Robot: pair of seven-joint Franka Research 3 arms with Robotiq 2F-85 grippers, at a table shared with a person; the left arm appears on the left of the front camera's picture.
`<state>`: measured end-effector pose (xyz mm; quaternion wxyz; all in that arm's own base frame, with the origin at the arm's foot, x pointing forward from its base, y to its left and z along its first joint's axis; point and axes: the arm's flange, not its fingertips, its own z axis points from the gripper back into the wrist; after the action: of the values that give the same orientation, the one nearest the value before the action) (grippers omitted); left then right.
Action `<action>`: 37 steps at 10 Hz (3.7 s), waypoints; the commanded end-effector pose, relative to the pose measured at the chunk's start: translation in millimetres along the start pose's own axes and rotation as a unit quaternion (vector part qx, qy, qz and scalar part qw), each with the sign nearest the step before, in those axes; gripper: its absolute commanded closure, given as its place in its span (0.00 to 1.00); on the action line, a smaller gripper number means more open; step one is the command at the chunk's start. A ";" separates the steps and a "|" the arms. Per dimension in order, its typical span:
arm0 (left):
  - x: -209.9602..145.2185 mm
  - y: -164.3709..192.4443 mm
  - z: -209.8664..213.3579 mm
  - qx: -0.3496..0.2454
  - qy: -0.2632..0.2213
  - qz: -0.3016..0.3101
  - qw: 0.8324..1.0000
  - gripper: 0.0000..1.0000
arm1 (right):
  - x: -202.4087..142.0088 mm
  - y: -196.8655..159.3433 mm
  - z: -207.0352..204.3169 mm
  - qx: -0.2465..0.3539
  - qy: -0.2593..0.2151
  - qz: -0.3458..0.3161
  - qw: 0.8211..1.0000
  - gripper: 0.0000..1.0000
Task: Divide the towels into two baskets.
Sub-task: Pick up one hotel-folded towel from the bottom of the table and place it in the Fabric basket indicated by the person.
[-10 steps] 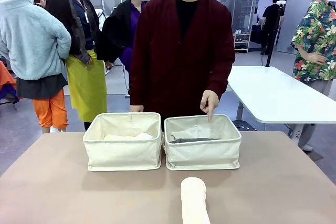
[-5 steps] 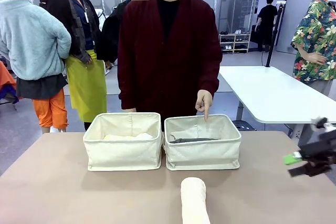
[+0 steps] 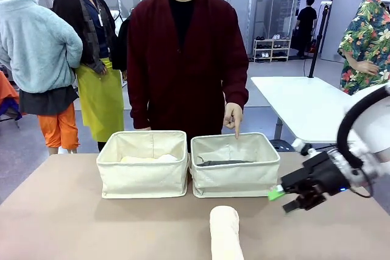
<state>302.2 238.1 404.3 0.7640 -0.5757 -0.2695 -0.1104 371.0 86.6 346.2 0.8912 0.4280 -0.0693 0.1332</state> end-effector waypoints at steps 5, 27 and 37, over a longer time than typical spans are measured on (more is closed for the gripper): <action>-2.9 -5.4 2.0 -0.005 0.001 0.003 1.000 0.00 | -85.1 35.3 -89.6 -0.067 -0.011 -0.024 0.997 0.00; -2.9 -5.4 2.0 -0.005 0.001 0.003 1.000 0.00 | -50.9 150.8 -27.6 -0.220 0.100 0.274 0.931 0.66; -2.9 -5.4 2.0 -0.005 0.001 0.003 1.000 0.00 | -46.0 167.4 -34.1 -0.258 0.245 0.422 0.834 0.66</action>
<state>302.2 237.8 404.3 0.7640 -0.5759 -0.2693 -0.1106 280.4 200.7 439.8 0.8144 0.0721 -0.0521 0.5735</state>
